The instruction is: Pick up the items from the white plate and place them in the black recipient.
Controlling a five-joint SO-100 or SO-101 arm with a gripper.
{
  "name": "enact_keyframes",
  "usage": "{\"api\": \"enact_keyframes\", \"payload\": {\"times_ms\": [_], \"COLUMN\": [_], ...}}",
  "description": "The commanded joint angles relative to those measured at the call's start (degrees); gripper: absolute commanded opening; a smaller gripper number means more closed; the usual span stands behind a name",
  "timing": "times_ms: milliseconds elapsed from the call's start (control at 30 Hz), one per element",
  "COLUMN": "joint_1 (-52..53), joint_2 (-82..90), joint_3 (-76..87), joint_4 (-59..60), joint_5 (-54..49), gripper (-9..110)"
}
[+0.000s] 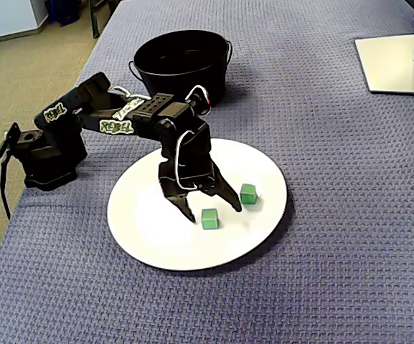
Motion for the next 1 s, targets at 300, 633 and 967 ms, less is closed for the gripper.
{"api": "enact_keyframes", "payload": {"times_ms": [300, 633, 967], "joint_1": [0.5, 10.4, -16.5], "joint_2": [-1.1, 41.1, 89.2], "joint_3": [-4.6, 4.9, 34.1], "joint_4": [-3.4, 0.3, -7.7], "joint_5": [-1.1, 4.3, -0.9], "gripper": [0, 0, 0]}}
